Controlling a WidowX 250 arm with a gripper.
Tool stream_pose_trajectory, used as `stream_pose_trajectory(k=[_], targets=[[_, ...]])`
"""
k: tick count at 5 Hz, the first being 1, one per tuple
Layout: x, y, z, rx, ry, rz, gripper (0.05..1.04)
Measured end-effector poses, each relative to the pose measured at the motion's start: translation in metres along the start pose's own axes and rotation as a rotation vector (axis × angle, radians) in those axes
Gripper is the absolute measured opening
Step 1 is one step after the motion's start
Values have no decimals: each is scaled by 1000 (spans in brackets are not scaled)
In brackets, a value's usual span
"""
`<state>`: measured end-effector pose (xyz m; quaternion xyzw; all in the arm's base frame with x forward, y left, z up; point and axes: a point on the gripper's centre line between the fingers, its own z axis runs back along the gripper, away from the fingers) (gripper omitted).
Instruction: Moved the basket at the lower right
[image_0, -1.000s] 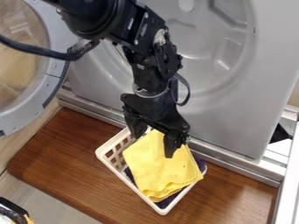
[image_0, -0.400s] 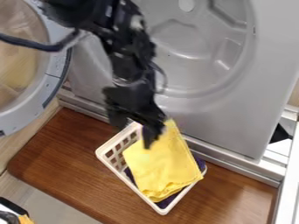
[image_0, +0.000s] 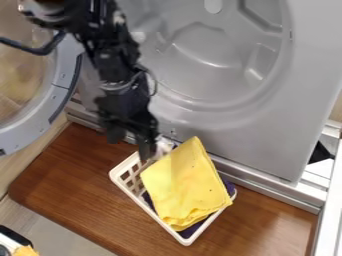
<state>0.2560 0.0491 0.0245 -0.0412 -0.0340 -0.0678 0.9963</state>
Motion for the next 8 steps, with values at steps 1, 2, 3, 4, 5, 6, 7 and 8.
stream_pose_trajectory(k=[1,2,3,4,5,6,7,8], targets=[[2,5,-16,-21,37,-5,1001],[1,10,-30,-37,57,-3,1001],[2,11,-43,-52,72,-5,1001],[3,15,-54,-59,90,10,997],[2,18,-61,-45,103,37,932],[1,19,-64,-30,119,74,634],[3,16,-64,-12,125,72,330],[4,13,-64,-10,130,61,154]])
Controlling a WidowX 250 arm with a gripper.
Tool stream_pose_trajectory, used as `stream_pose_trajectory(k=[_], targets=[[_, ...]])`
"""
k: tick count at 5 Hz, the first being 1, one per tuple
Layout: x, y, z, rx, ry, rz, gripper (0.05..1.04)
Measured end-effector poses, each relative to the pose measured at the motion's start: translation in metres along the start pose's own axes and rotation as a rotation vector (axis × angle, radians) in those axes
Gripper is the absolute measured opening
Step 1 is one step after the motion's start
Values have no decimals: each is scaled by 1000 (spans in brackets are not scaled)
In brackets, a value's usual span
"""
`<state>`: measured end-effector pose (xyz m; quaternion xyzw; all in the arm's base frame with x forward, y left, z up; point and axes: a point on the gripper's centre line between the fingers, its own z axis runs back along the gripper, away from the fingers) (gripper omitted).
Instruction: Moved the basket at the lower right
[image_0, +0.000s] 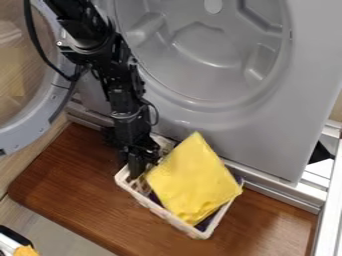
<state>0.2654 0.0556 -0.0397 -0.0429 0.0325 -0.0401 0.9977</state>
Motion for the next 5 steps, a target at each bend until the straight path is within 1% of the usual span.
stream_pose_trajectory(k=[1,2,4,5], targets=[[-2,1,1,10,6,7,105],[-2,1,5,11,3,25,103],[-1,-10,34,-14,-61,16,90],[-3,-21,50,-54,-104,42,90]])
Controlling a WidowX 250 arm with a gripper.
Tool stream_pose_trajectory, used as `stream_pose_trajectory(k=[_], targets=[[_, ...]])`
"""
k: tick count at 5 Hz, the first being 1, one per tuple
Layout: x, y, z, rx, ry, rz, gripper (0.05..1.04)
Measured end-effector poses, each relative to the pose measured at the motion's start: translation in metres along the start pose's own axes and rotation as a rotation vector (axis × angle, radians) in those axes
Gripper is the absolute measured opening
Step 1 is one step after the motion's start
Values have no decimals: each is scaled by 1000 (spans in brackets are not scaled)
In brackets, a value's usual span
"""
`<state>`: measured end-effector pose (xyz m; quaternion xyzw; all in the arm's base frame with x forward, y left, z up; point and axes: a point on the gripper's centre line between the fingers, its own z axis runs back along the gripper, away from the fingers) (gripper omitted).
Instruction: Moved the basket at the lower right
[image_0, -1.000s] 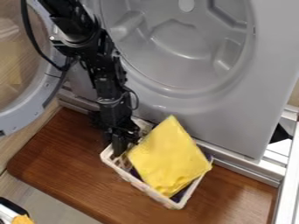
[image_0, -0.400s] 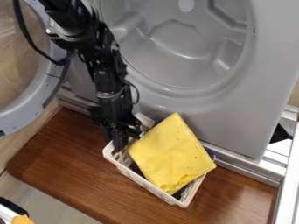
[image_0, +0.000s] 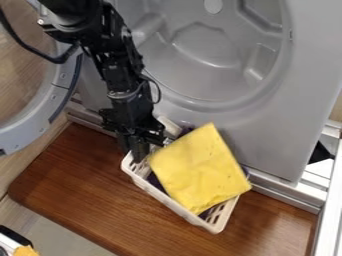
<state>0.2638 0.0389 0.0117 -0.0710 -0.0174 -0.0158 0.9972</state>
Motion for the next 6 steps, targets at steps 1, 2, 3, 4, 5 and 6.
stream_pose_trajectory(k=[1,2,3,4,5,6], targets=[[-1,-15,8,-52,-25,30,90],[-2,-29,12,-99,-42,45,90],[-2,-48,9,-135,-43,51,90],[0,-68,4,-173,-44,34,90],[-4,-81,-8,-207,-26,35,90],[-6,-91,-22,-213,-3,26,90]])
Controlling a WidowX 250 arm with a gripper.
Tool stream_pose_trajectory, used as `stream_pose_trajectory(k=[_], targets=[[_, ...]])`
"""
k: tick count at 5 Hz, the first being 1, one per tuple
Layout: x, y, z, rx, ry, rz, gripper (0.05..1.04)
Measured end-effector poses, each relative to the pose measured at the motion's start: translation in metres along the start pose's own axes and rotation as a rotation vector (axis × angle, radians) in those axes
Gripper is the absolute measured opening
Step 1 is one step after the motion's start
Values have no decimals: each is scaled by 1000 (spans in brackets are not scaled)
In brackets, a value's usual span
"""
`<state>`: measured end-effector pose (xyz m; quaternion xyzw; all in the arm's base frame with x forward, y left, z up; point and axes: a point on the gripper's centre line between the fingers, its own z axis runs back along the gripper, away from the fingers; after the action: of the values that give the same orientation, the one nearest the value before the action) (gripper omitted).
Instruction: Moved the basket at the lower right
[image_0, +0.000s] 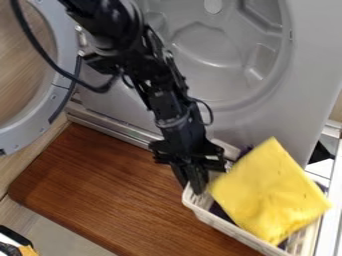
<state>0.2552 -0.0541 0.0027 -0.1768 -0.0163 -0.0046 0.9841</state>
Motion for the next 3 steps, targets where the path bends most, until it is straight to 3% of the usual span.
stream_pose_trajectory(k=[2,3], targets=[[-3,10,-20,29,34,7,124],[0,12,-17,47,49,5,317]])
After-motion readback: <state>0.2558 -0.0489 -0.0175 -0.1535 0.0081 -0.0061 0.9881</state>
